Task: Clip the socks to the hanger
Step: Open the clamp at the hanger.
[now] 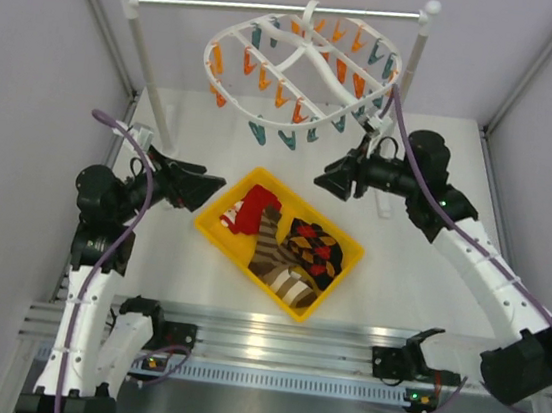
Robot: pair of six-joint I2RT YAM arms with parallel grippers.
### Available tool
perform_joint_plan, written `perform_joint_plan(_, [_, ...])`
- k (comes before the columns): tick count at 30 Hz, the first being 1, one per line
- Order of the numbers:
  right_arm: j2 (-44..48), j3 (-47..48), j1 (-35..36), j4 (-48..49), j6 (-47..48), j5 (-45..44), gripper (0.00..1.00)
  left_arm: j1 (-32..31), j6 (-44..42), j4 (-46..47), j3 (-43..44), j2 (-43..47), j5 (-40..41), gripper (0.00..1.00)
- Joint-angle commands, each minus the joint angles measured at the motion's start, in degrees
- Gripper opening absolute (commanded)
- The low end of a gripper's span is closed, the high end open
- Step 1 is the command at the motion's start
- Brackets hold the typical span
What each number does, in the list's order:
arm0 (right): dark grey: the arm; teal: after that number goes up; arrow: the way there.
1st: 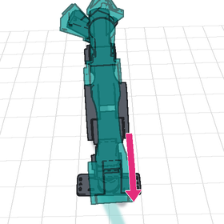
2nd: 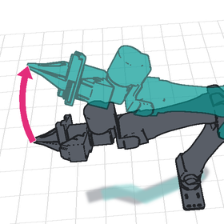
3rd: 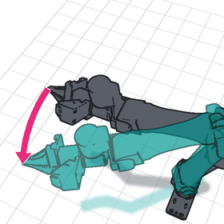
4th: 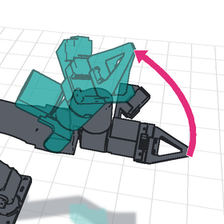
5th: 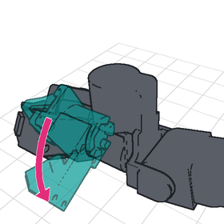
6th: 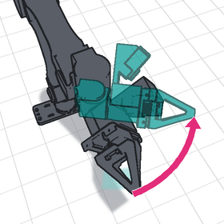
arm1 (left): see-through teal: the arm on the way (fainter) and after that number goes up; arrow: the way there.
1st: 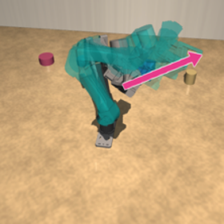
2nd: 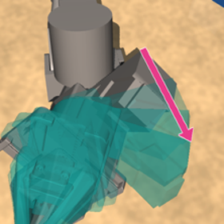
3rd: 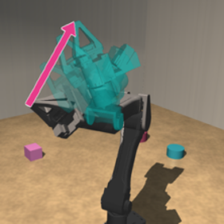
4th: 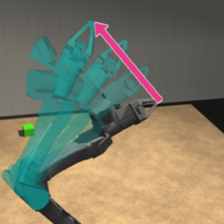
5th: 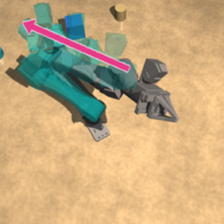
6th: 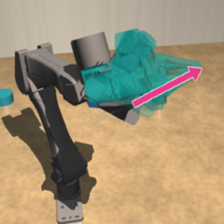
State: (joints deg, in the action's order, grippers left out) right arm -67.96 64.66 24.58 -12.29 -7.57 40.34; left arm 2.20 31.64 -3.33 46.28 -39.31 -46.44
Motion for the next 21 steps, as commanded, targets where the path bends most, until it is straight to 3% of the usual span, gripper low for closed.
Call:
perform_joint_plan(1, [-3.21,9.68,6.08,4.13,4.04,-5.68,0.49,0.00,4.05,8.61,-0.14,-0.85,-2.61,0.91])
perform_joint_plan(5, [-3.41,10.40,9.78,9.81,5.04,-10.01,0.44,-0.09,4.66,10.18,1.62,-2.79,-1.91,0.90])
perform_joint_plan(7, [-1.74,6.28,12.15,18.64,2.23,-12.72,0.44,0.00,4.75,11.76,1.97,-3.75,-1.38,0.90])
perform_joint_plan(12, [-1.20,-2.61,22.68,29.51,0.27,-25.11,0.38,-0.09,6.94,15.89,1.45,-5.07,-0.41,0.90])
perform_joint_plan(16, [-4.89,-3.14,27.62,34.69,6.06,-32.33,0.39,-0.17,8.70,18.45,1.27,-6.04,0.20,0.90])
perform_joint_plan(21, [-9.90,-4.80,29.91,48.02,14.40,-37.42,0.42,-0.09,10.28,21.79,0.13,-6.30,1.08,0.90])
